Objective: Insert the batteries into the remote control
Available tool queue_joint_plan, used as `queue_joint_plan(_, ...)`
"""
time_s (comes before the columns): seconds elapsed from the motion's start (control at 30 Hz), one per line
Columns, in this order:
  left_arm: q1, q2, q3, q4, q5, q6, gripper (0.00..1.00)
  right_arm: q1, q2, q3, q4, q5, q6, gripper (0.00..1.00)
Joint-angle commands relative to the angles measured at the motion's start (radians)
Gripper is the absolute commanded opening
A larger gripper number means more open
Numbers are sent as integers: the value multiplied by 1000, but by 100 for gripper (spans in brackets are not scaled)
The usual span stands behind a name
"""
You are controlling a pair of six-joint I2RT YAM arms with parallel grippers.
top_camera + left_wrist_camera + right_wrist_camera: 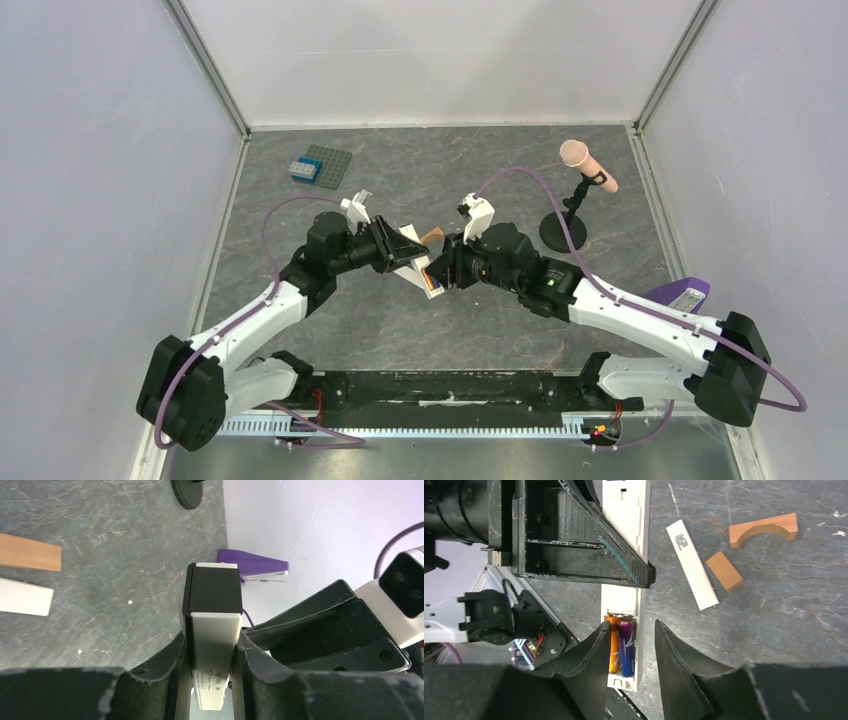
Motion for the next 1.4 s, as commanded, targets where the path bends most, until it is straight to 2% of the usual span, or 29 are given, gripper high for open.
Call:
queue_joint_plan(0.0, 5, 52, 69, -31, -25, 108, 2, -23, 28, -37, 33, 82, -5, 38)
queue_joint_plan(0.3, 1, 252, 206, -232, -201, 351, 2, -76, 60, -144, 138, 216, 35, 41)
queue_joint_plan(0.4, -15, 308, 250, -249, -261, 413, 2, -82, 82, -177, 148, 229, 31, 42)
queue_joint_plan(0.67, -161, 418, 406, -364, -494, 568, 2, -88, 86, -293, 213, 238, 102, 46)
queue_joint_plan(0.87, -327, 477, 509, -460, -750, 646, 2, -88, 79, -362, 250, 249, 166, 48)
queue_joint_plan(1.07, -431, 560, 585, -529, -954, 677, 2, -88, 86, -390, 268, 251, 203, 52)
queue_joint_plan(1.37, -472, 616, 632, -547, -1057, 699, 2, -88, 103, -407, 301, 245, 222, 68)
